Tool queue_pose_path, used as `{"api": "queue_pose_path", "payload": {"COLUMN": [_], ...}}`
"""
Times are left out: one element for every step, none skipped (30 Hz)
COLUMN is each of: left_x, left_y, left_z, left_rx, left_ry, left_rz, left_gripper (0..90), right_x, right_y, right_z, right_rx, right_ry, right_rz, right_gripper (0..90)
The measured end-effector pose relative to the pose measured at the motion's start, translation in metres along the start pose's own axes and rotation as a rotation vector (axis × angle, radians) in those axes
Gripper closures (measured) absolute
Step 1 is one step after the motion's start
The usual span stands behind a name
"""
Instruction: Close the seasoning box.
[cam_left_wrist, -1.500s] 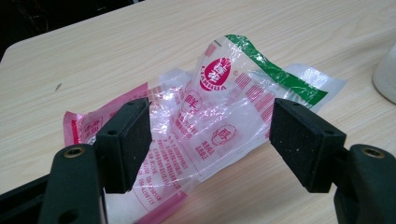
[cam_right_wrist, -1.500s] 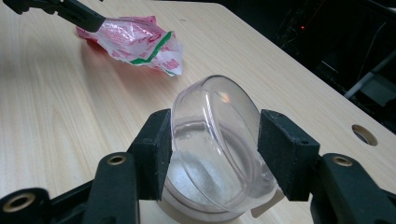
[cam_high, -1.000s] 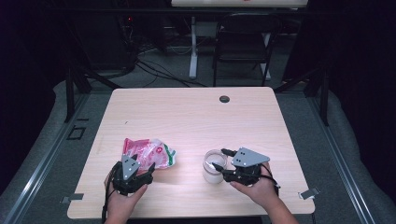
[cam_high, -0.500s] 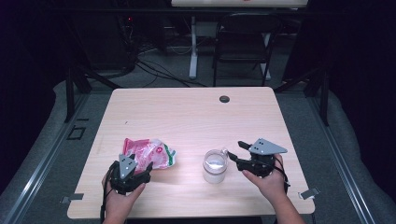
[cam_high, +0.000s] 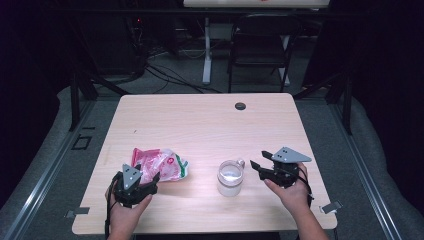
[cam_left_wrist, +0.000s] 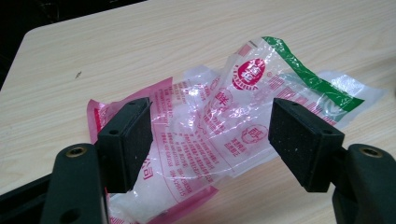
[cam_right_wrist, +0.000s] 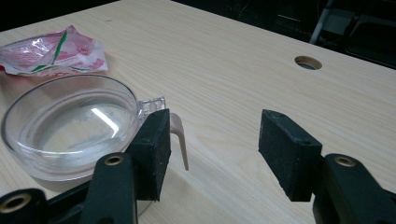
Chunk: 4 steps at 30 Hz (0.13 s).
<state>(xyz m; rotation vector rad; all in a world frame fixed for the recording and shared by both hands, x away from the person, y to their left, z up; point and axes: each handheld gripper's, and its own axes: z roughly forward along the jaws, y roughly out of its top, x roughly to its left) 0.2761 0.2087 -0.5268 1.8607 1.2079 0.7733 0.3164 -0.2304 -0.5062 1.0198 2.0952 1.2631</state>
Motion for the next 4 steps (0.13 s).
{"api": "queue_pose_path", "payload": {"left_x": [0.0008,0.0019,0.0031,0.0040], "left_y": [-0.0002,-0.0002,0.0000,-0.0001], "left_z": [0.0000,-0.0003,-0.0008,-0.0007], "left_rx": [-0.006,-0.005,0.000,-0.004], "left_ry": [0.001,0.002,0.003,0.006], "left_rz": [-0.010,-0.014,-0.018,-0.026], "left_gripper": [30.8,30.9,31.0,31.2], "right_x": [-0.0005,-0.0005,-0.0004,-0.0004], "right_y": [-0.0005,-0.0010,-0.0015,-0.0021], "right_z": [0.0003,0.0006,0.0010,0.0016], "right_rx": [0.003,0.002,0.002,-0.001], "right_ry": [-0.001,-0.007,-0.011,-0.014], "right_rz": [-0.002,0.000,0.002,0.004], "right_gripper": [43.4,43.4,43.3,43.3]}}
